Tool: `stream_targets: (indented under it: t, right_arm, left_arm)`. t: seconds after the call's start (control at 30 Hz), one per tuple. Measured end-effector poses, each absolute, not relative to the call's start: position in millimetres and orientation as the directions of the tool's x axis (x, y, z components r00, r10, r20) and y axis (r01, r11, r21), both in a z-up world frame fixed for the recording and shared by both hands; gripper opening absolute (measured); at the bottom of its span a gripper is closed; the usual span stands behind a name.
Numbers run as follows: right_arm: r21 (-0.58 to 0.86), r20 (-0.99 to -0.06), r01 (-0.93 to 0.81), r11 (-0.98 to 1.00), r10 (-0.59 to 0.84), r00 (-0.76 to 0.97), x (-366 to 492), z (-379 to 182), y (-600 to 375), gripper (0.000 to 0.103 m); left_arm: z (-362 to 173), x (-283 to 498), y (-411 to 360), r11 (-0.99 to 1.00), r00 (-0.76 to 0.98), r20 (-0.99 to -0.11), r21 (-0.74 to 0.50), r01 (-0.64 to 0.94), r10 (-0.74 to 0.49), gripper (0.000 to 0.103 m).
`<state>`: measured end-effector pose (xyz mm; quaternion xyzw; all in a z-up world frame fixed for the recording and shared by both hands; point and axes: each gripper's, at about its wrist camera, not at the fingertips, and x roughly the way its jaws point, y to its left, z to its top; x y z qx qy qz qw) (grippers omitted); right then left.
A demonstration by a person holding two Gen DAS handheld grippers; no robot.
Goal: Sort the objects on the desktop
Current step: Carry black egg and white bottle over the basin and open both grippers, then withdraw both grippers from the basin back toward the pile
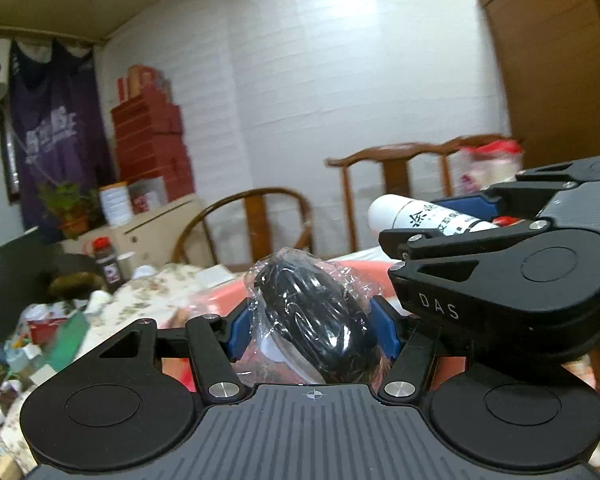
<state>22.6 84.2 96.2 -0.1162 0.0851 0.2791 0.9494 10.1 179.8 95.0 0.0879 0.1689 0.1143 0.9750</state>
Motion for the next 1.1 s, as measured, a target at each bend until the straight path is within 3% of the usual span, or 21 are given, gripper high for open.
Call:
stream_targets:
  t: [0.3,0.4,0.67,0.7,0.77,0.93,1.03,1.1]
  right_arm:
    - [-0.039,-0.374,-0.593,0.805,0.538,0.755,85,63,132,0.042]
    - [0.065,-0.447,-0.613,0.787,0.572,0.688,92,43,127,0.042]
    - [0.181,-0.511,-0.654,0.735,0.638,0.576,80,39,96,0.043]
    - [0.152,-0.529,-0.662,0.734,0.626,0.573,79,41,100,0.046]
    - [0.067,-0.57,-0.65,0.757,0.564,0.598,72,39,107,0.069]
    - [-0.075,-0.495,-0.566,0.821,0.462,0.736,51,36,107,0.085]
    - [-0.1,-0.427,-0.492,0.865,0.41,0.806,40,37,94,0.102]
    - [-0.098,-0.397,-0.452,0.886,0.382,0.835,31,40,79,0.102]
  left_arm:
    - [52,52,239,0.971,0.836,-0.497,0.156,-0.179,0.234,0.067]
    - [48,40,239,0.977,0.844,-0.495,0.158,-0.144,0.205,0.067]
    - [57,5,220,0.979,0.875,-0.459,0.194,-0.067,0.151,0.078]
    - [58,3,217,0.976,0.877,-0.455,0.206,-0.066,0.156,0.077]
    - [56,2,213,0.963,0.871,-0.442,0.244,-0.113,0.214,0.08]
    - [56,-3,214,0.964,0.866,-0.437,0.207,-0.167,0.244,0.087]
    - [59,-14,207,0.965,0.879,-0.41,0.193,-0.177,0.243,0.091]
    - [62,-24,200,0.965,0.892,-0.382,0.194,-0.178,0.241,0.091]
